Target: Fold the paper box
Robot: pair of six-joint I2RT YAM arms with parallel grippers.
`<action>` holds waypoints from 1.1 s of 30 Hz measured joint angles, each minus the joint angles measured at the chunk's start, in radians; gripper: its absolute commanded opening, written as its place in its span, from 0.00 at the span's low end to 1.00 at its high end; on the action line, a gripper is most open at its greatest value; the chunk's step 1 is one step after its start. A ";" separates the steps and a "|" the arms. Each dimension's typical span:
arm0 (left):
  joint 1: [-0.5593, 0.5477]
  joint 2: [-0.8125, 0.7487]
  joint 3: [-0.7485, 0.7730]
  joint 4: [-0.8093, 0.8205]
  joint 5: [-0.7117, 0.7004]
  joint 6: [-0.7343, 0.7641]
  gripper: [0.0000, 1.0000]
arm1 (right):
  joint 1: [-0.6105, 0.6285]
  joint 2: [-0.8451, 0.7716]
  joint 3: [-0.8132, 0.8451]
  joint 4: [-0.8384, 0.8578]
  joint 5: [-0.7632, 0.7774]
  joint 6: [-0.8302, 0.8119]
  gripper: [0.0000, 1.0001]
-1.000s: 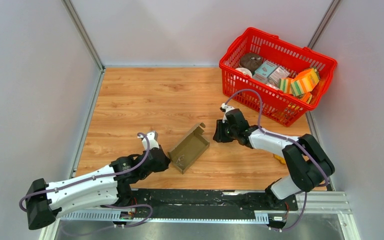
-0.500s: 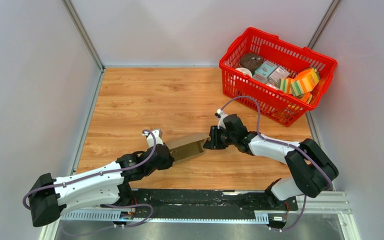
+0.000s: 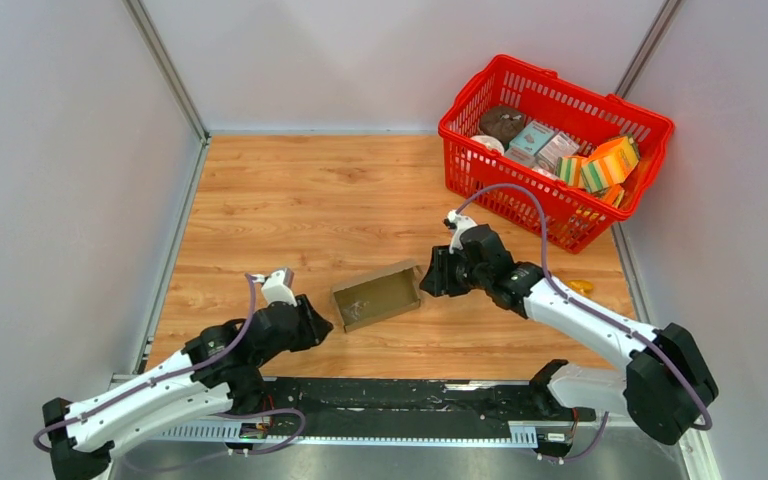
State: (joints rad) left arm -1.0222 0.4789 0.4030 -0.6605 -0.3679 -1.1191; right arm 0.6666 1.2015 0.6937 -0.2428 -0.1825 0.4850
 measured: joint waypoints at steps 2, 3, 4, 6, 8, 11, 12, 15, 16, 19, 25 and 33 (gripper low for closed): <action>0.000 -0.055 0.000 -0.039 0.021 0.017 0.52 | 0.000 -0.029 0.001 -0.040 0.012 -0.018 0.54; 0.001 -0.075 0.004 -0.062 0.031 0.032 0.55 | -0.003 -0.048 0.001 -0.066 0.017 -0.024 0.58; 0.001 -0.090 0.013 -0.086 0.038 0.049 0.60 | -0.009 -0.068 0.002 -0.086 0.017 -0.031 0.61; 0.001 -0.111 0.055 -0.134 0.042 0.089 0.66 | -0.024 -0.105 0.008 -0.121 0.005 -0.034 0.65; 0.001 -0.116 0.125 -0.157 0.031 0.131 0.72 | -0.053 -0.127 0.028 -0.130 -0.026 -0.029 0.69; 0.003 -0.093 0.254 -0.156 -0.020 0.190 0.77 | -0.095 -0.116 0.088 -0.124 -0.089 -0.002 0.74; 0.007 -0.078 0.294 -0.149 -0.039 0.210 0.78 | -0.102 -0.101 0.109 -0.117 -0.108 0.009 0.75; 0.042 -0.007 0.376 -0.103 -0.069 0.266 0.78 | -0.114 -0.025 0.179 -0.082 -0.172 0.043 0.73; 0.063 0.022 0.389 -0.087 -0.068 0.282 0.78 | -0.114 0.016 0.208 -0.068 -0.192 0.052 0.72; 0.137 0.137 0.418 -0.049 -0.038 0.330 0.71 | -0.114 0.102 0.243 -0.029 -0.222 0.071 0.67; 0.193 0.341 0.373 0.059 0.060 0.402 0.63 | -0.114 0.171 0.213 0.011 -0.239 0.087 0.61; 0.193 0.367 0.225 0.105 0.130 0.414 0.58 | -0.114 0.161 0.042 0.064 -0.239 0.089 0.59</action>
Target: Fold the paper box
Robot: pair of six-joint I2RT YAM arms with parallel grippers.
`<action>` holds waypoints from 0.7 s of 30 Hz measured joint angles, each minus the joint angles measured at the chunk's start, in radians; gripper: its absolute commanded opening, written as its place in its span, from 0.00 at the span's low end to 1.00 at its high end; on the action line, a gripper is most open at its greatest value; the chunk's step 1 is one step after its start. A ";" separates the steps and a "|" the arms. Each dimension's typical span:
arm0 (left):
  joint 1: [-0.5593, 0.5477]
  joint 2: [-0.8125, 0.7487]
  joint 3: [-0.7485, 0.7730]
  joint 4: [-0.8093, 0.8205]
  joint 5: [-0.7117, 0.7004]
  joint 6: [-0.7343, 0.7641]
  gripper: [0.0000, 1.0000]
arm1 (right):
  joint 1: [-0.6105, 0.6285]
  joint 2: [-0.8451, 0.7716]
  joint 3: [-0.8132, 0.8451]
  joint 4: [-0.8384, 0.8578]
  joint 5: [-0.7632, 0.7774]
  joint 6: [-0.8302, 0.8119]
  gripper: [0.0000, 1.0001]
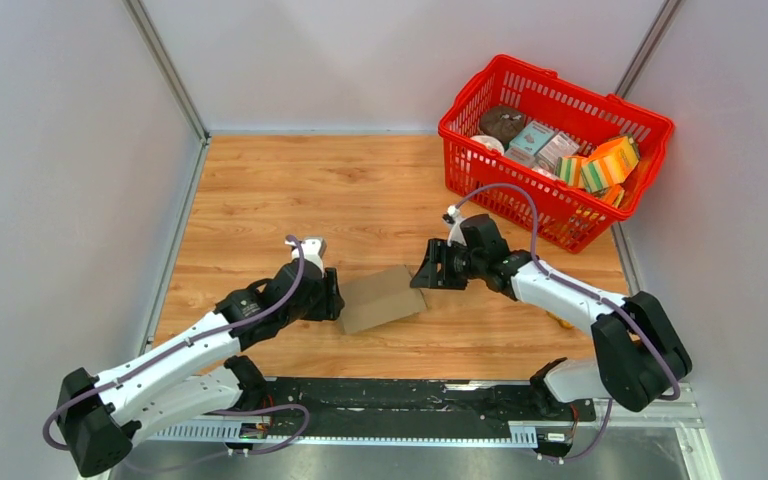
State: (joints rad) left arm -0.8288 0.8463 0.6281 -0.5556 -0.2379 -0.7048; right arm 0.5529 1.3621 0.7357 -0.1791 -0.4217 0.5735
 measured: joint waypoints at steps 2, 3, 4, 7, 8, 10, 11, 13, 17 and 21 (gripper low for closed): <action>0.000 -0.003 -0.035 0.000 0.018 -0.008 0.58 | 0.003 0.000 -0.022 0.004 0.001 -0.001 0.59; 0.000 -0.003 -0.050 0.003 0.028 -0.014 0.58 | 0.006 0.001 -0.031 0.010 0.003 -0.001 0.59; 0.000 -0.003 -0.067 0.007 0.038 -0.021 0.58 | 0.008 0.001 -0.042 0.018 0.008 -0.001 0.59; 0.000 -0.004 -0.115 0.022 0.064 -0.046 0.59 | 0.021 0.008 -0.062 0.030 0.026 -0.003 0.59; 0.000 -0.004 -0.126 0.023 0.071 -0.052 0.59 | 0.027 0.013 -0.068 0.032 0.031 -0.005 0.59; 0.000 0.000 -0.143 0.023 0.084 -0.064 0.59 | 0.035 0.024 -0.076 0.040 0.039 -0.008 0.59; 0.000 0.004 -0.144 0.023 0.089 -0.070 0.59 | 0.037 0.028 -0.082 0.047 0.043 -0.011 0.59; 0.000 0.016 -0.144 0.029 0.097 -0.079 0.59 | 0.042 0.039 -0.087 0.053 0.047 -0.015 0.59; 0.000 0.027 -0.144 0.030 0.102 -0.082 0.61 | 0.044 0.064 -0.090 0.074 0.051 -0.021 0.58; 0.001 -0.045 -0.144 0.027 0.103 -0.073 0.70 | 0.045 0.062 -0.090 0.074 0.057 -0.034 0.60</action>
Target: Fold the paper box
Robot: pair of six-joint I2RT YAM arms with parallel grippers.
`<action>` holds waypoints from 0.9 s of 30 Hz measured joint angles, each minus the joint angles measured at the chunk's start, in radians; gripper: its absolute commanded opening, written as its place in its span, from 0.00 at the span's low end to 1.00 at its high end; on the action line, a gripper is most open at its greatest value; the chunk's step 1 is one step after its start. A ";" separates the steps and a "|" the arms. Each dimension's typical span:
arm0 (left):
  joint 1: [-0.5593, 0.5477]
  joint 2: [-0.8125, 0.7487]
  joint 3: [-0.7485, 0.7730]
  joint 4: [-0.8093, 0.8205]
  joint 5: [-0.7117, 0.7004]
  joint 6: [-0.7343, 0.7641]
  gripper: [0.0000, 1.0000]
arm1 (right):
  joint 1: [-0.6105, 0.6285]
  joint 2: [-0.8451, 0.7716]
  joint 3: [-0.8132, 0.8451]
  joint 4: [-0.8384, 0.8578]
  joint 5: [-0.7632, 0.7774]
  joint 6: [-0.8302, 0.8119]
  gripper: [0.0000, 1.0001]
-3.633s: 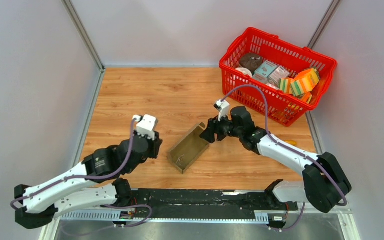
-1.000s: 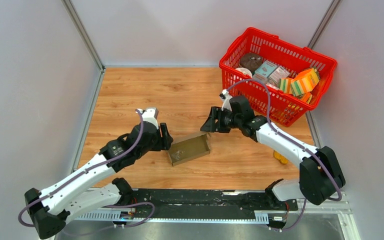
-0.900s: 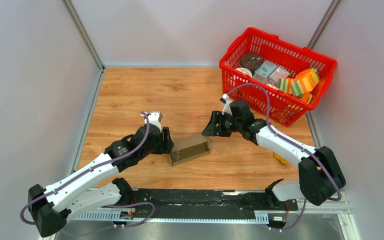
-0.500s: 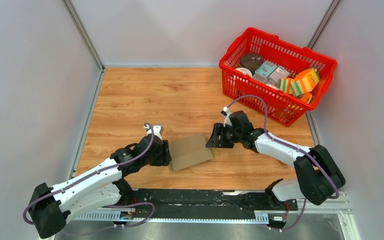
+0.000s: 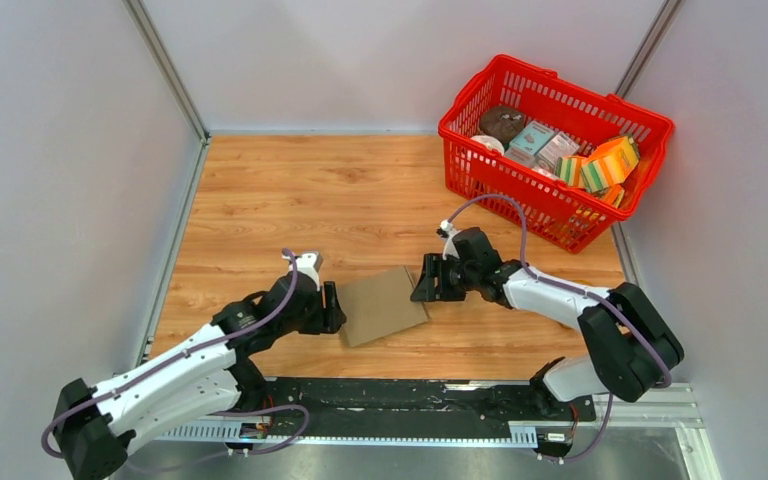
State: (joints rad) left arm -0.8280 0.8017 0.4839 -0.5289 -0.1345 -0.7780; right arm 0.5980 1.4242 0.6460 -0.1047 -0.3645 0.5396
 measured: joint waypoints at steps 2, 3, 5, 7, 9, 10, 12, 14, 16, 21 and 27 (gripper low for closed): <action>0.007 -0.052 0.005 -0.007 -0.006 0.008 0.72 | 0.002 -0.014 0.000 -0.012 0.006 -0.012 0.63; 0.015 -0.071 0.014 -0.014 -0.009 0.012 0.72 | 0.002 -0.024 0.002 -0.021 0.011 -0.018 0.64; 0.040 -0.090 0.032 -0.014 -0.016 0.021 0.72 | 0.002 -0.047 0.009 -0.044 0.016 -0.029 0.64; 0.076 -0.094 0.048 -0.008 -0.021 0.026 0.72 | 0.000 -0.064 0.036 -0.074 0.019 -0.042 0.62; 0.117 -0.089 0.050 0.005 -0.017 0.028 0.71 | -0.006 -0.066 0.073 -0.082 0.021 -0.054 0.59; 0.129 -0.084 0.049 0.008 -0.016 0.029 0.71 | -0.009 -0.064 0.090 -0.081 0.020 -0.060 0.56; 0.164 -0.069 0.045 0.030 0.000 0.028 0.71 | -0.021 -0.047 0.123 -0.072 0.011 -0.069 0.51; 0.194 -0.064 0.022 0.076 0.023 0.023 0.72 | -0.030 -0.012 0.146 -0.054 -0.002 -0.075 0.43; 0.217 -0.066 -0.017 0.125 0.050 0.008 0.73 | -0.036 0.031 0.157 -0.039 -0.014 -0.080 0.40; 0.235 -0.063 -0.103 0.209 0.108 -0.038 0.77 | -0.043 0.108 0.159 -0.029 -0.029 -0.084 0.33; 0.240 -0.047 -0.172 0.330 0.165 -0.110 0.78 | -0.072 0.111 0.131 0.010 -0.035 -0.080 0.29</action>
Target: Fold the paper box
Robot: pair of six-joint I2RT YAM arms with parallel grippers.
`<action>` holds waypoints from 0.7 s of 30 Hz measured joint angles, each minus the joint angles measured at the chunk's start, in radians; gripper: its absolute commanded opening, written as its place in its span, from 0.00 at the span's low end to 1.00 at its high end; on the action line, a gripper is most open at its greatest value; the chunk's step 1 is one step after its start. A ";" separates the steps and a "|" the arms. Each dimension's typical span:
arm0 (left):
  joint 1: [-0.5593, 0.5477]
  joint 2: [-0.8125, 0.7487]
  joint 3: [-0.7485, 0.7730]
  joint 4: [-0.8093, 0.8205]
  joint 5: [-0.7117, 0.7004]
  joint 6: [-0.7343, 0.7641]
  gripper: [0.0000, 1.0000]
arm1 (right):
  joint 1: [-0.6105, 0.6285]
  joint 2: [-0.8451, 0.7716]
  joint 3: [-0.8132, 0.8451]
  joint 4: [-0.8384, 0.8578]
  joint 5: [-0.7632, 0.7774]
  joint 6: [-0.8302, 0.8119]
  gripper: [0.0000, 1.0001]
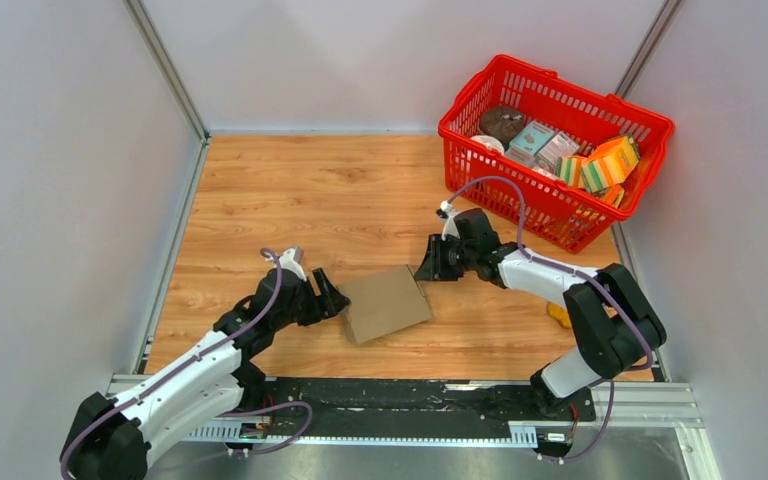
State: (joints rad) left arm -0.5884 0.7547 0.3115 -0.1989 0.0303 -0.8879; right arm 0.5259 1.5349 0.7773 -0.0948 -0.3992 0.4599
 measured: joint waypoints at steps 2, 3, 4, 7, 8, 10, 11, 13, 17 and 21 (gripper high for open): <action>0.000 0.002 -0.025 0.035 0.023 -0.023 0.78 | -0.019 0.000 -0.014 0.021 -0.011 0.006 0.29; 0.000 0.005 -0.032 0.048 0.031 -0.032 0.78 | -0.026 0.000 -0.021 0.032 -0.021 0.010 0.29; 0.000 0.009 -0.036 0.062 0.040 -0.042 0.79 | -0.030 0.000 -0.026 0.042 -0.026 0.014 0.29; 0.000 0.029 -0.038 0.106 0.060 -0.062 0.79 | -0.039 0.002 -0.033 0.056 -0.039 0.021 0.29; 0.000 0.038 -0.038 0.120 0.068 -0.069 0.79 | -0.040 0.003 -0.034 0.061 -0.043 0.023 0.29; 0.000 0.061 -0.042 0.165 0.081 -0.083 0.79 | -0.043 0.008 -0.036 0.069 -0.050 0.026 0.29; 0.000 0.075 -0.047 0.191 0.089 -0.094 0.79 | -0.043 0.011 -0.036 0.072 -0.055 0.029 0.29; 0.000 0.109 -0.066 0.257 0.110 -0.121 0.79 | -0.045 0.016 -0.037 0.083 -0.059 0.036 0.29; 0.002 0.170 -0.106 0.346 0.134 -0.173 0.79 | -0.048 0.026 -0.037 0.108 -0.066 0.045 0.29; 0.002 0.191 -0.121 0.388 0.145 -0.212 0.75 | -0.052 0.034 -0.037 0.128 -0.072 0.051 0.29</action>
State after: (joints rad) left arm -0.5869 0.9459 0.1902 0.1890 0.1749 -1.1004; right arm 0.4740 1.5684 0.7399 0.0334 -0.4713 0.5110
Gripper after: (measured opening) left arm 0.792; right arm 0.289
